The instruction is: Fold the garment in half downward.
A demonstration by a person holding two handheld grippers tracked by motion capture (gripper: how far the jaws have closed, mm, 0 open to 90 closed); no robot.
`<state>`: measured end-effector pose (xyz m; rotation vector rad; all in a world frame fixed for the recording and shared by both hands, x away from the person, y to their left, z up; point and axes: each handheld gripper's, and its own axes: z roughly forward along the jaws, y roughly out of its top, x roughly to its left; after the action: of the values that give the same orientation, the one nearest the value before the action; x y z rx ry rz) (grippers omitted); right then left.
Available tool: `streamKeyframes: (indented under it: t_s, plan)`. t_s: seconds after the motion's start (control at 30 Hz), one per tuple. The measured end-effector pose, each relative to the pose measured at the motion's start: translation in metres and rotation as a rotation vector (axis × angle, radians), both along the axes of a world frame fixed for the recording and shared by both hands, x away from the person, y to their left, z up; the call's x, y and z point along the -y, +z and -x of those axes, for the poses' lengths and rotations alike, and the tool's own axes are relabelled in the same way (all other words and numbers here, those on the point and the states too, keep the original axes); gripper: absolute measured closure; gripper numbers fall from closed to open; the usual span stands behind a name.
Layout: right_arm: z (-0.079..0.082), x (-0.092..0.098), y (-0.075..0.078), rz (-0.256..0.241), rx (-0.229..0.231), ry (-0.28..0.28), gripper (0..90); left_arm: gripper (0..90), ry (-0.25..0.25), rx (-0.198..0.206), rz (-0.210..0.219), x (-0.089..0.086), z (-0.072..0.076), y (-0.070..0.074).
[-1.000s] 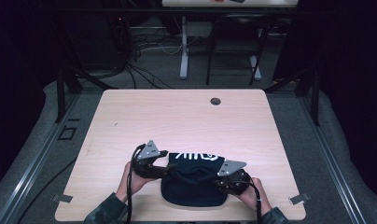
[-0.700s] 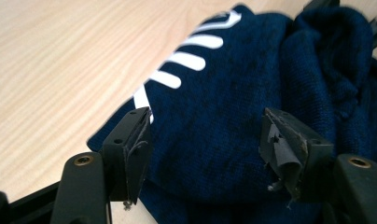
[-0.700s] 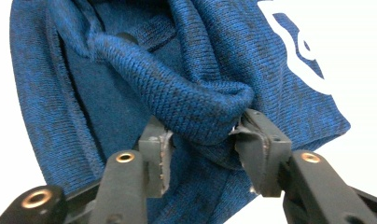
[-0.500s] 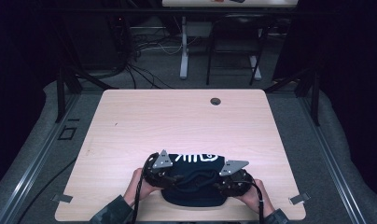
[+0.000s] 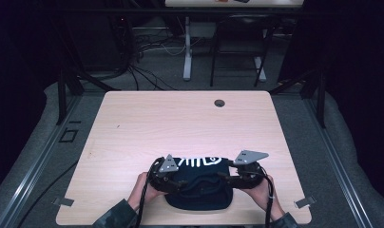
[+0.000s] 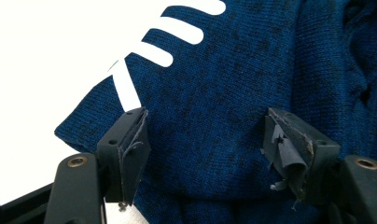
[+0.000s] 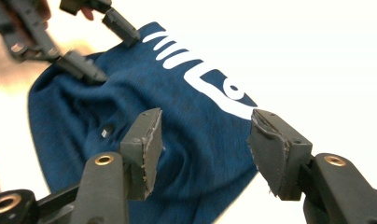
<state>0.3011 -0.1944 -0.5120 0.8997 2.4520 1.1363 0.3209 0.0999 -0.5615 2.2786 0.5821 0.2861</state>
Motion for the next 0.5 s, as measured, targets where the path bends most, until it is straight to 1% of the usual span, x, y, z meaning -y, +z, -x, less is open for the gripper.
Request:
streamKeyframes:
  t_s: [0.03, 0.07, 0.1, 0.13, 0.17, 0.2, 0.37, 0.4, 0.43, 0.5]
  plan:
    - [-0.004, -0.005, -0.002, 0.006, -0.005, -0.004, 43.6, 31.0, 0.0, 0.0, 0.0, 0.0, 0.0, 0.0]
    - [-0.004, -0.005, -0.002, 0.006, -0.005, -0.004, 43.6, 31.0, 0.0, 0.0, -0.005, 0.0, 0.0, 0.0]
    - [-0.008, -0.01, -0.004, 0.019, -0.018, -0.001, 43.5, 30.8, 0.002, 0.003, -0.007, 0.001, 0.001, -0.001]
    - [-0.016, -0.018, -0.011, 0.035, -0.04, 0.005, 43.1, 30.4, 0.003, 0.007, -0.01, 0.001, 0.001, -0.001]
    - [-0.018, -0.022, -0.015, 0.036, -0.052, 0.005, 42.6, 30.2, 0.002, 0.012, -0.015, 0.001, 0.002, -0.002]
    - [-0.02, -0.025, -0.017, 0.051, -0.067, 0.015, 42.1, 30.1, 0.002, 0.018, -0.018, 0.001, 0.003, -0.003]
    - [-0.016, -0.03, -0.024, 0.07, -0.084, 0.036, 39.4, 29.4, 0.004, 0.022, -0.024, 0.001, 0.004, -0.004]
    - [-0.015, -0.029, -0.027, 0.08, -0.09, 0.051, 37.3, 28.7, 0.005, 0.025, -0.028, 0.001, 0.004, -0.005]
    - [-0.015, -0.029, -0.027, 0.08, -0.09, 0.051, 37.3, 28.7, 0.01, 0.029, -0.029, 0.001, 0.005, -0.005]
    - [-0.014, -0.029, -0.033, 0.087, -0.103, 0.056, 35.3, 27.9, 0.006, 0.028, -0.035, 0.002, 0.005, -0.006]
